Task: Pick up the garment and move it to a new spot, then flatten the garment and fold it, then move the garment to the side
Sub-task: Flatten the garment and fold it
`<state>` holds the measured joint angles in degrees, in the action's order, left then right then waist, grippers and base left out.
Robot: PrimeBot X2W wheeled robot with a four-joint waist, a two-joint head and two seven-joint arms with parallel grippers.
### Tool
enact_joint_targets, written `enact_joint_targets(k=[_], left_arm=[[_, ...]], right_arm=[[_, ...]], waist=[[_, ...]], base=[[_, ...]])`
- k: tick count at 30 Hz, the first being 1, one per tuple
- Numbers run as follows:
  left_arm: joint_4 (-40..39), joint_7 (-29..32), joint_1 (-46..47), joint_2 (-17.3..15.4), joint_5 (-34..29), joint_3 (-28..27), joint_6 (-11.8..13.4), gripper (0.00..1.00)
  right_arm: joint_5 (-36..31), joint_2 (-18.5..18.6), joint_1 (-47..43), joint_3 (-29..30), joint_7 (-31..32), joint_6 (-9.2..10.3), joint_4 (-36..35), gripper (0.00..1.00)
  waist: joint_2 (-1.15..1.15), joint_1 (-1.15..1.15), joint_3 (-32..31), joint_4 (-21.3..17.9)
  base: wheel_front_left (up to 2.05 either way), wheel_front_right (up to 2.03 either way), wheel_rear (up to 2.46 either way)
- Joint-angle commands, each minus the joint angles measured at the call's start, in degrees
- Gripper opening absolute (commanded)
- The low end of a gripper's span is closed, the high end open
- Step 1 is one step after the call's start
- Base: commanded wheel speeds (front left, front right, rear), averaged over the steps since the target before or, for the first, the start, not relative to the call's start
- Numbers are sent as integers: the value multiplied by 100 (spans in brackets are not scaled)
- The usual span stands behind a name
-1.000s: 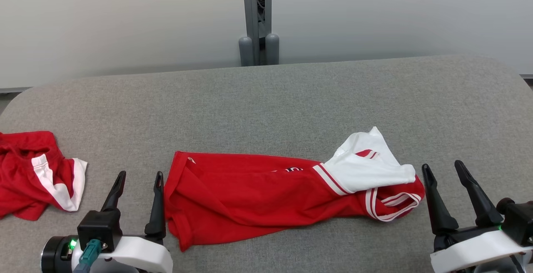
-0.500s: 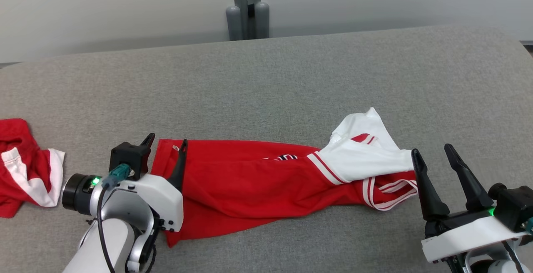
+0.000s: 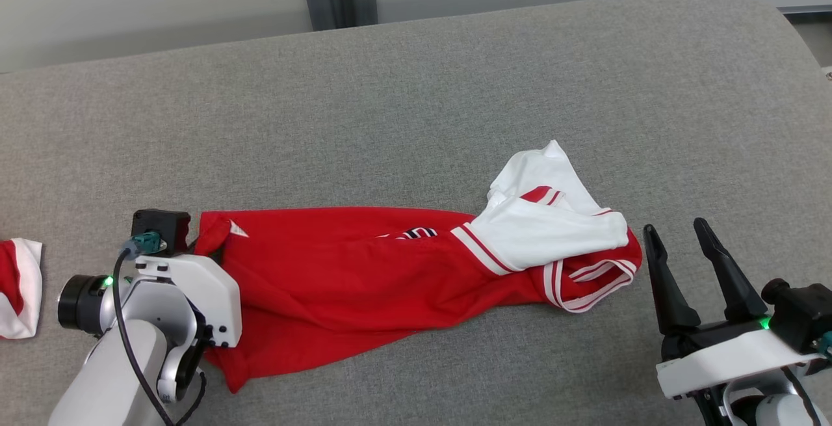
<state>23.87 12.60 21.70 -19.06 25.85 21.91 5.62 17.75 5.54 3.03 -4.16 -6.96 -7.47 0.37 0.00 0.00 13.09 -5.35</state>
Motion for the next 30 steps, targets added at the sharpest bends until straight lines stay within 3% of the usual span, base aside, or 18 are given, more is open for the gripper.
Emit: enact_joint_targets(k=[1, 8, 20, 21, 22, 23, 30], left_arm=[[-22, -72, 150, -54, -11, -38, 31, 0], [-426, -387, 131, -39, -89, -34, 118, 0], [-941, -472, -9, 62, -81, 92, 202, 0], [-958, -489, -5, 65, -77, 89, 212, 0], [-970, -510, -15, 72, -67, 87, 214, 0], [-971, -522, -30, 69, -68, 87, 220, 0], [-1024, -671, -147, 48, -21, 30, 302, 0]], right_arm=[[34, 41, 57, 29, -27, -5, -2, 100], [455, 305, 339, 2, 98, -5, 358, 100], [1518, 648, 706, -775, 224, -4, 1439, 97], [1584, 684, 735, -836, 199, -4, 1468, 37], [1718, 671, 744, -873, 153, -4, 1489, 11], [1816, 685, 752, -938, 164, -4, 1512, 0], [2043, 908, 799, -1151, -213, -4, 1430, 0]], waist=[[0, 0, 10, 10], [0, 0, 71, 217], [0, 0, 164, 632], [0, 0, 168, 646], [0, 0, 166, 659], [0, 0, 164, 668], [0, 0, 106, 622]], base=[[0, 0, 0], [0, 0, 0], [0, 0, 0], [0, 0, 0], [0, 0, 0], [0, 0, 0], [0, 0, 0]])
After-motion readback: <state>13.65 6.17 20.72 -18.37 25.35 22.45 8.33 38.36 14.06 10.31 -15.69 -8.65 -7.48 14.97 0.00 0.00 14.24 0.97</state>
